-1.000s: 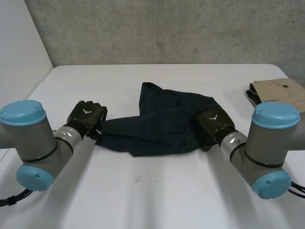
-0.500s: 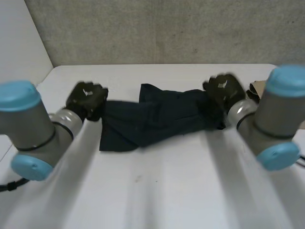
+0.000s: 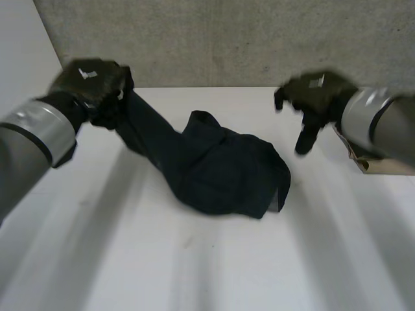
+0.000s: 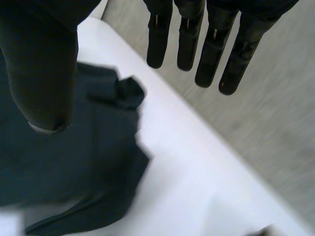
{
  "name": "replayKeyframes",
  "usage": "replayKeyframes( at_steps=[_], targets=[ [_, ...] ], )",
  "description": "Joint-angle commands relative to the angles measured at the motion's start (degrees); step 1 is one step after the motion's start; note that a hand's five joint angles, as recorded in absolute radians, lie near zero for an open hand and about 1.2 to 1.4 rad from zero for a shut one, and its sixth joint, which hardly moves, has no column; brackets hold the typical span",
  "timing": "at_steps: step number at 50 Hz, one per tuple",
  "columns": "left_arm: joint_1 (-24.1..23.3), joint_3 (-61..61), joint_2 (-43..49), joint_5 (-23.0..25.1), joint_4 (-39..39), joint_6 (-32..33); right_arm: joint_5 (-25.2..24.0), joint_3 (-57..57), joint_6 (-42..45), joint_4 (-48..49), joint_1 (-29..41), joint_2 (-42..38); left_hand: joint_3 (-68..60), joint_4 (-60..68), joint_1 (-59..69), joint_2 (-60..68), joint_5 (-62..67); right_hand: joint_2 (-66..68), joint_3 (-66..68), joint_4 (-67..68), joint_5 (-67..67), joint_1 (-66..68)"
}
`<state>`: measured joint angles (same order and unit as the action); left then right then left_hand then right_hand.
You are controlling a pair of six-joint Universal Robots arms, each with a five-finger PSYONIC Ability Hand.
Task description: Fold the laundry.
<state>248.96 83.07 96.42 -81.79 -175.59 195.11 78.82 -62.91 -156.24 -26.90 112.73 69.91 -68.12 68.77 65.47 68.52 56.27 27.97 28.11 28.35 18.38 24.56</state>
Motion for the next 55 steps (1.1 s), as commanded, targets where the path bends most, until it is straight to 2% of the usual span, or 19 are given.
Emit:
replayKeyframes(
  at_steps=[1,7,12,15,19,24,28,35,55],
  targets=[
    [-2.43,0.60,3.07,-0.12,-0.36,0.10,0.19,-23.90,-15.92,17.92,-0.32,1.45,-11.88,11.23,14.53,11.48,13.73,-1.74,-1.88,-2.12,-2.15,1.67],
    [-2.60,1.13,2.46,-0.12,-0.36,0.10,-1.21,-35.16,-21.73,23.38,-0.41,7.78,-11.88,11.23,14.53,11.48,13.73,2.29,2.15,1.91,1.87,5.70],
    [-2.96,1.74,1.93,-0.12,-0.27,0.01,-4.73,-40.35,-22.09,26.36,-0.15,8.13,-11.88,11.23,14.53,11.48,13.73,2.14,1.99,1.76,1.72,5.55],
    [-3.13,2.36,1.49,-0.12,-0.36,-0.08,-4.82,-40.89,-22.53,30.14,0.47,7.78,-11.88,11.23,14.53,11.48,13.73,1.12,0.98,0.74,0.71,4.54],
    [-3.13,2.80,1.22,-0.12,-0.36,0.01,-3.50,-40.89,-22.18,35.94,1.08,4.80,-11.88,11.23,14.53,11.48,13.73,-0.22,-0.36,-0.60,-0.63,3.19],
    [-3.04,3.33,1.22,-0.12,-0.36,0.01,2.02,-37.65,-21.30,40.51,6.87,-1.70,-11.88,11.23,14.53,11.48,13.73,-0.90,-1.04,-1.28,-1.31,2.52],
    [-2.87,3.33,1.14,-0.12,-0.36,-0.08,5.55,-35.27,-19.37,41.49,8.56,-5.30,-11.88,11.23,14.53,11.48,13.73,-1.23,-1.38,-1.61,-1.65,2.18],
    [-2.69,3.33,0.96,-0.12,-0.45,-0.08,6.96,-31.67,-17.34,42.02,9.79,-10.23,-11.88,11.23,14.53,11.48,13.73,-0.06,-0.20,-0.44,-0.48,3.35],
    [-2.43,3.41,1.05,-0.04,-0.54,-0.87,9.59,-25.60,-13.04,45.18,10.14,-17.53,-11.88,11.23,14.53,11.48,13.73,6.84,6.69,6.46,6.42,10.25]
  ],
)
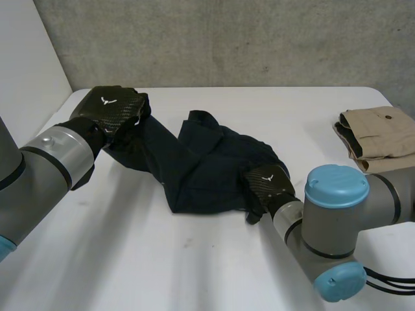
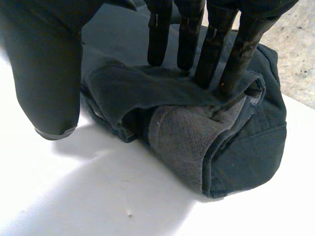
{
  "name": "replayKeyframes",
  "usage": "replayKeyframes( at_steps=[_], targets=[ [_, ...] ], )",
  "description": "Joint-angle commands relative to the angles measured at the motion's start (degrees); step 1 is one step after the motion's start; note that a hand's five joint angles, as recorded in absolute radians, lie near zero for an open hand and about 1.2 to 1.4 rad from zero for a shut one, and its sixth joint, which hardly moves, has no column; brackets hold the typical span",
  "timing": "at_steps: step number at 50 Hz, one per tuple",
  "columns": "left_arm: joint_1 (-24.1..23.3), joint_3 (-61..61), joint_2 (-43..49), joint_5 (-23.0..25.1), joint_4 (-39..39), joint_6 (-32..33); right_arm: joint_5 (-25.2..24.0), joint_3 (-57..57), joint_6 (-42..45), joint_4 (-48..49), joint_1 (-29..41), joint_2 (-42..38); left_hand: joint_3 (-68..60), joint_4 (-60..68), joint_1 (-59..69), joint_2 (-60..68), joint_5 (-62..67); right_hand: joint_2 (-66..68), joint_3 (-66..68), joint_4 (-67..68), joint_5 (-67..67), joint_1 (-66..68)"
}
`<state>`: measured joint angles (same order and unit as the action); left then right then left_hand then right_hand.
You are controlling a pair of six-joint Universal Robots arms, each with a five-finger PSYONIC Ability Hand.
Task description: Fold the laundry.
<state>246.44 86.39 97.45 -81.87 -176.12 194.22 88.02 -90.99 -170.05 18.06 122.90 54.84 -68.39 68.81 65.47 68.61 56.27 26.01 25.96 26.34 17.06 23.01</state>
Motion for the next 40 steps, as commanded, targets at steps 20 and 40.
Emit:
replayKeyframes(
  at_steps=[20,40],
  targets=[
    [0.27,0.44,0.19,0.04,-0.10,-0.07,0.40,9.77,0.69,-1.09,-0.03,-6.32,-11.61,11.19,14.53,11.39,13.73,35.84,35.89,35.51,34.79,38.84],
    [2.99,0.44,-5.69,-0.31,0.43,-1.12,-8.20,30.76,8.85,-33.94,-9.34,19.59,-11.61,11.19,14.53,11.39,13.73,53.99,54.04,53.66,52.94,56.99]
  ],
)
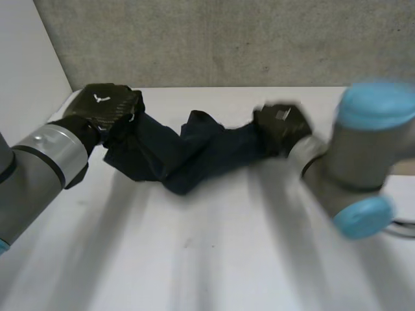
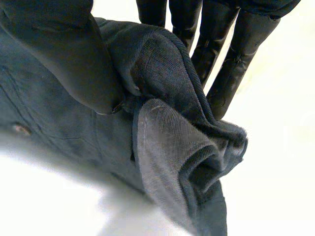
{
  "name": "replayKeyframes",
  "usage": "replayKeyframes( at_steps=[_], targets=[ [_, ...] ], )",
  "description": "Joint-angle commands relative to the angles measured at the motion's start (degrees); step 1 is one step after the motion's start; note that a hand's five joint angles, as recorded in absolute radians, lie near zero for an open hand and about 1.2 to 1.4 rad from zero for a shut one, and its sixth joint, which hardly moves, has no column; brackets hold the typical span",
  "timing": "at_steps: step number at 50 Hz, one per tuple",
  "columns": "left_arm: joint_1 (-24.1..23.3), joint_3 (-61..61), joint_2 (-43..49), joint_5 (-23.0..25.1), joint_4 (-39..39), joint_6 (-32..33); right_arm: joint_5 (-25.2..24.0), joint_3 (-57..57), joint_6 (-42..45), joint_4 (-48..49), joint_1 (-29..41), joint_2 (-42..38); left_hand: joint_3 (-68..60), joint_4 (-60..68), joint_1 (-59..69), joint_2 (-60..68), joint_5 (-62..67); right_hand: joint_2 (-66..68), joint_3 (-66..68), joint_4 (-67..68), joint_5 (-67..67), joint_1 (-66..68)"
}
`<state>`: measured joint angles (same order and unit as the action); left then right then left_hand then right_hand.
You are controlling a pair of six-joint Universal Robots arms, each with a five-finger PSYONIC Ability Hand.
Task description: Fold the laundry.
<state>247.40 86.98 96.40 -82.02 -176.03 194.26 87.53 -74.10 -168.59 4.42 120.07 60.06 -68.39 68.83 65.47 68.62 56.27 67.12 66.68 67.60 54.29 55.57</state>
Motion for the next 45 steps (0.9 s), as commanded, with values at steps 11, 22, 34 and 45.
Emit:
replayKeyframes(
  at_steps=[11,22,34,45],
  targets=[
    [3.88,0.82,-6.75,-0.42,0.68,-8.28,-13.97,27.43,17.85,-44.31,-12.14,15.00,-11.61,11.17,14.53,11.38,13.73,12.88,13.32,12.40,15.71,24.43],
    [0.72,-2.95,7.13,-0.86,0.25,-10.92,-13.18,23.65,18.91,-43.01,-11.70,5.25,-11.61,11.17,14.53,11.38,13.73,12.88,13.32,12.40,15.71,24.43],
    [1.50,-27.11,22.16,-7.62,-8.70,-9.61,-10.11,30.06,8.81,-14.73,-11.70,-2.05,-11.61,11.17,14.53,11.38,13.73,12.88,13.32,12.40,15.71,24.43],
    [0.71,-33.81,18.75,-13.69,-39.73,-8.64,-4.21,33.76,5.72,21.23,-11.70,0.75,-11.61,11.17,14.53,11.38,13.73,12.88,13.32,12.40,15.71,24.43]
  ],
)
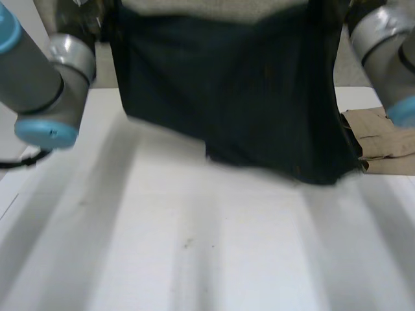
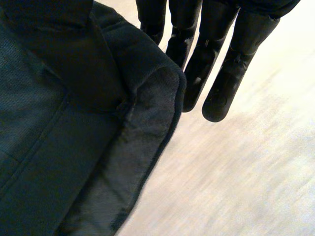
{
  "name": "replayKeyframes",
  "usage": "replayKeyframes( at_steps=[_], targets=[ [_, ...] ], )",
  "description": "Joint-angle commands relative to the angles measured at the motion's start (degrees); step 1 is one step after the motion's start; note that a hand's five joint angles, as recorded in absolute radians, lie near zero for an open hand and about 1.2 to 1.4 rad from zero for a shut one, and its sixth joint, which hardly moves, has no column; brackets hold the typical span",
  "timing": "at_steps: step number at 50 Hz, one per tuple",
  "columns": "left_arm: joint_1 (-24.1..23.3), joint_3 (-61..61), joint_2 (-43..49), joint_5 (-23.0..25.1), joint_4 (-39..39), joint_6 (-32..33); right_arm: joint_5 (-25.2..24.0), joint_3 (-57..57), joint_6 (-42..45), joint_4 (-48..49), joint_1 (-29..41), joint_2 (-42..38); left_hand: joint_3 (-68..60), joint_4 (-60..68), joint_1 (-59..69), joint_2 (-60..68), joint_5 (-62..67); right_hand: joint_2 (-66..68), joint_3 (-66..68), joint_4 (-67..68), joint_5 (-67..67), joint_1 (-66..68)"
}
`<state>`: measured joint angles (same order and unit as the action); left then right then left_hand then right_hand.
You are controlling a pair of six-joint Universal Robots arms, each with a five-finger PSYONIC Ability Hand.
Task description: Fold the laundry.
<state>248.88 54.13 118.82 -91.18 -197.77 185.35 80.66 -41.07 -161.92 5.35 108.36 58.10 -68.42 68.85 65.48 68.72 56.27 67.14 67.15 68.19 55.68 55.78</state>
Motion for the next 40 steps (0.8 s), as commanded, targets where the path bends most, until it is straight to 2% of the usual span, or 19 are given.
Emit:
replayKeyframes(
  at_steps=[1,5,10,13,18,24,27,33,40],
  targets=[
    [-0.68,0.09,-5.08,-5.66,-19.74,0.27,2.49,0.73,-0.94,20.31,0.10,2.98,-11.58,11.15,14.52,11.28,13.73,12.86,12.85,11.81,14.32,24.22],
    [-0.68,5.60,-8.07,-6.12,-20.02,0.18,1.87,-0.15,-0.94,17.94,0.19,3.33,-11.58,11.15,14.52,11.28,13.73,12.86,12.85,11.81,14.32,24.22],
    [-0.85,13.70,-8.70,-6.03,-19.58,0.27,-3.57,-3.84,-0.50,9.78,0.10,2.81,-11.58,11.15,14.52,11.28,13.73,12.86,12.85,11.81,14.32,24.22],
    [-0.85,20.64,-10.19,-6.03,-16.95,0.27,-6.64,-6.90,-0.15,4.51,0.01,1.67,-11.58,11.15,14.52,11.28,13.73,12.86,12.85,11.81,14.32,24.22],
    [-0.77,30.31,-10.02,-6.03,-10.64,0.45,-8.32,-12.53,1.78,-3.67,0.01,-1.67,-11.58,11.15,14.52,11.28,13.73,12.86,12.85,11.81,14.32,24.22],
    [-1.21,38.41,-6.59,-6.03,-2.90,2.02,-7.36,-21.75,12.74,-14.65,0.10,-6.24,-11.58,11.15,14.52,11.28,13.73,12.86,12.85,11.81,14.32,24.22],
    [-1.29,40.87,-5.71,-6.29,1.59,4.57,-5.96,-24.32,16.10,-16.77,-0.34,-6.16,-11.58,11.15,14.52,11.28,13.73,12.86,12.85,11.81,14.32,24.22],
    [-1.12,44.57,-7.28,-6.29,7.92,5.90,-1.21,-31.26,18.48,-21.78,-0.34,-2.13,-11.58,11.15,14.52,11.28,13.73,12.86,12.85,11.81,14.32,24.22],
    [-1.38,49.92,-16.42,-5.68,15.04,6.16,-2.61,-40.74,21.28,-27.32,-0.60,5.78,-11.58,11.15,14.52,11.28,13.73,12.86,12.85,11.81,14.32,24.22]
  ],
)
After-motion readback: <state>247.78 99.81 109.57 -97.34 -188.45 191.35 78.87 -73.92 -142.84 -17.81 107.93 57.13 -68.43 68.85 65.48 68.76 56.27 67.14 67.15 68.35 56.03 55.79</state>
